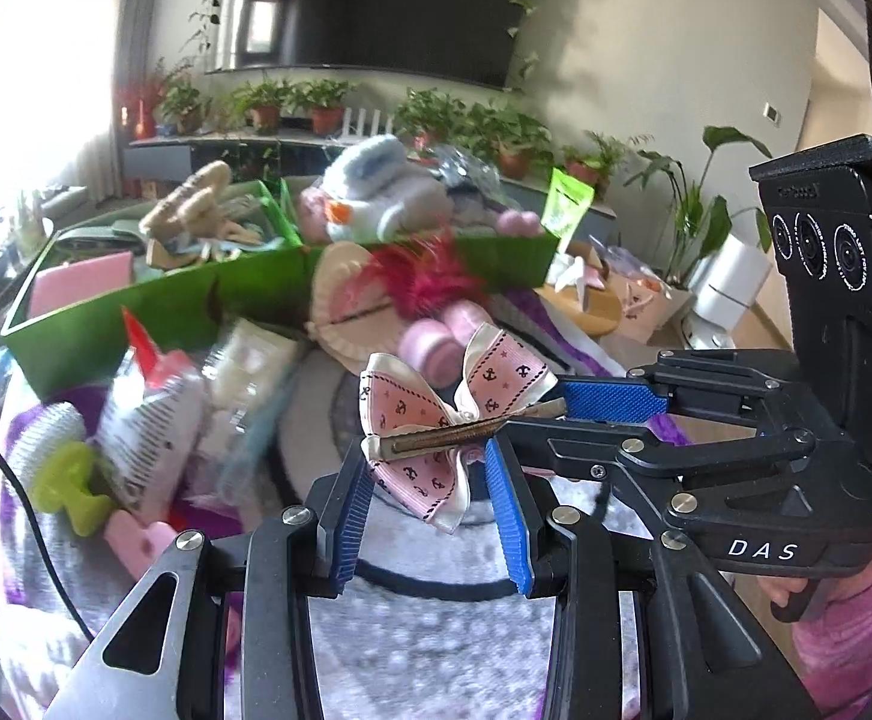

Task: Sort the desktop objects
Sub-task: 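Lift the pink bow with both grippers and carry it toward the green box, then lower the pink bow into the green box compartment beside the pink sponge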

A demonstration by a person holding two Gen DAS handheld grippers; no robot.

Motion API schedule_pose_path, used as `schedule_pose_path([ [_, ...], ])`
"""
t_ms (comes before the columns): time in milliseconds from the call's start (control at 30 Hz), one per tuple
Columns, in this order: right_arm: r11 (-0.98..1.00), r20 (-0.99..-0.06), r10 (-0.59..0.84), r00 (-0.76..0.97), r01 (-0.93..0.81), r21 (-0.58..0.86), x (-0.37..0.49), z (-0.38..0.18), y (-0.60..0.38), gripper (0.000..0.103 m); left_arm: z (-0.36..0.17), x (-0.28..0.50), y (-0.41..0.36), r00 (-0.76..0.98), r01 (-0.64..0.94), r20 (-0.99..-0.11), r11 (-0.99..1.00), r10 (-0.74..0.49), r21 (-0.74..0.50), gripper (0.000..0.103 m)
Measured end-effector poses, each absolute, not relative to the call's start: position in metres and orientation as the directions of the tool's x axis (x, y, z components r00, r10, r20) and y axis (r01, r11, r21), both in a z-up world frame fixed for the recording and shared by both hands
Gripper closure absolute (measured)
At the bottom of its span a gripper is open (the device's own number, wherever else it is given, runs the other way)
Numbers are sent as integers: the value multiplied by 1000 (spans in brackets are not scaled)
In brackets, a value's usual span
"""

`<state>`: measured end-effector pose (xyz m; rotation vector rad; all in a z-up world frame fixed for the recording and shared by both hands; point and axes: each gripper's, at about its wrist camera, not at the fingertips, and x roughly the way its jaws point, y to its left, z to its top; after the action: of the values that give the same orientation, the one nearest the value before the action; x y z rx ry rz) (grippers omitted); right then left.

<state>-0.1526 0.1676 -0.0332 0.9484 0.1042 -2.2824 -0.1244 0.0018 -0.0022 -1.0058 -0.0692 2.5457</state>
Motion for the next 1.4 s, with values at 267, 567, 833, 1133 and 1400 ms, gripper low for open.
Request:
schedule_pose_path([
  [267, -756, -640, -563, -523, 639, 142, -160, -15, 139, 73, 15, -126, -25, -705, -312, -615, -933, 352, -177, 64],
  [567, -718, -612, -597, -518, 686, 119, -173, 3, 105, 73, 30, -132, -55, -748, -274, -586, -949, 312, -155, 65],
  [833, -697, -601, -608, -519, 711, 92, -181, 16, 75, 73, 38, -137, -84, -774, -247, -561, -956, 294, -160, 64],
  [1133, -669, -582, -631, -513, 739, 75, -193, 31, 42, 73, 51, -150, -116, -804, -211, -536, -967, 256, -146, 64],
  [1400, -647, -564, -661, -495, 757, 94, -219, 42, 15, 73, 62, -174, -140, -824, -180, -523, -976, 219, -124, 64],
])
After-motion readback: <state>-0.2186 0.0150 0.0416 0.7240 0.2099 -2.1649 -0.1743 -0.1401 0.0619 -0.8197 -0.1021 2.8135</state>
